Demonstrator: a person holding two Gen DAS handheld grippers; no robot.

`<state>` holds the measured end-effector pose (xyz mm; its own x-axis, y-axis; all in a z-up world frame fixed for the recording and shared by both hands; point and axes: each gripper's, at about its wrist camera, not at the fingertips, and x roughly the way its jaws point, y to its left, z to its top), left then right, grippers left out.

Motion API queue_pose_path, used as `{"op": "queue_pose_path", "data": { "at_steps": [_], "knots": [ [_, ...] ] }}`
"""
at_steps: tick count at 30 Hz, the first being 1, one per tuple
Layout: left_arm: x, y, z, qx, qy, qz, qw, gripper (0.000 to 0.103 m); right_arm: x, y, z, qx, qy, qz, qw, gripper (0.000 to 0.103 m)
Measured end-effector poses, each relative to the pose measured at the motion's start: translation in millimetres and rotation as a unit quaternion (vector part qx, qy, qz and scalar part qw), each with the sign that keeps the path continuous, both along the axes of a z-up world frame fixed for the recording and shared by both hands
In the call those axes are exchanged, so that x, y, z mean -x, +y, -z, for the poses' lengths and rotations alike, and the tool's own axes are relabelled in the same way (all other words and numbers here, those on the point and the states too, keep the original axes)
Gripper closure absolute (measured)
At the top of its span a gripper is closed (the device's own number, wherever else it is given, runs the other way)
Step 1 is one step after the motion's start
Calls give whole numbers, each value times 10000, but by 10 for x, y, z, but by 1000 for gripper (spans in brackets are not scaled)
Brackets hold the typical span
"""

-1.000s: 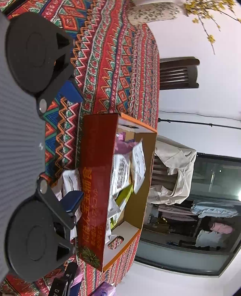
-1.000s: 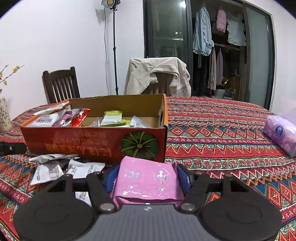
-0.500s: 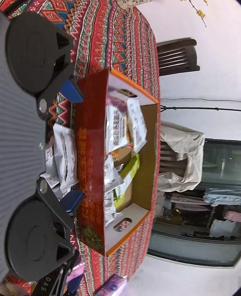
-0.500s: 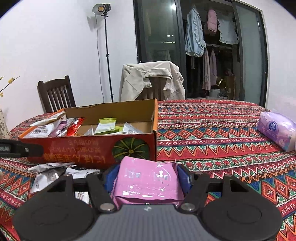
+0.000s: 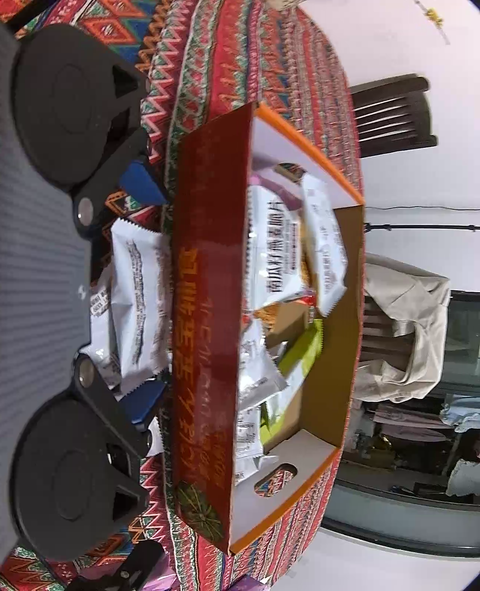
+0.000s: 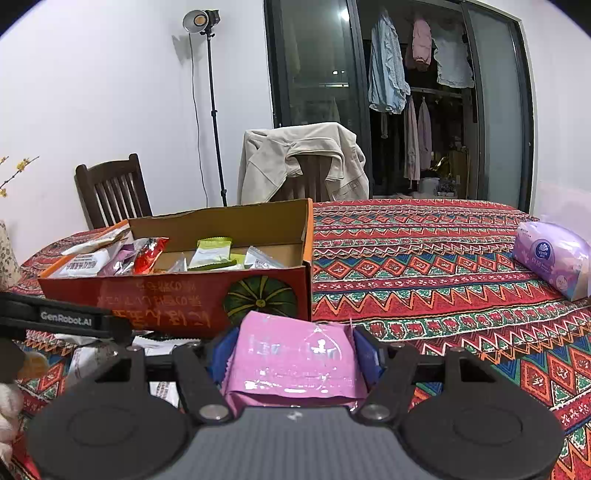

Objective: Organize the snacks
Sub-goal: 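Grasp a pink packet with the right gripper while the left gripper grasps a white packet, then carry both packets over the box and open both grippers to drop them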

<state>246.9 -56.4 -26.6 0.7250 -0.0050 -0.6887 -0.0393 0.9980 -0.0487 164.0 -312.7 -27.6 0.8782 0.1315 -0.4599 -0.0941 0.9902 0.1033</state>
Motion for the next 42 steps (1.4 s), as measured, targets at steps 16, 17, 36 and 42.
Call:
{"op": "queue_pose_path", "data": {
  "at_steps": [16, 17, 36, 42],
  "knots": [
    [87, 136, 14, 303, -37, 6, 9995, 33, -36, 23, 23, 36, 91, -12, 10000, 37],
    [108, 147, 3, 311, -53, 0, 9995, 33, -40, 22, 24, 31, 99, -10, 9999, 37],
    [681, 256, -373, 285, -855, 155, 9958, 37, 55, 35, -30, -61, -228, -192, 9995, 37],
    [788, 307, -507, 331, -1112, 244, 9929, 37, 182, 84, -133, -6, -545, -251, 9982, 37]
  ]
}}
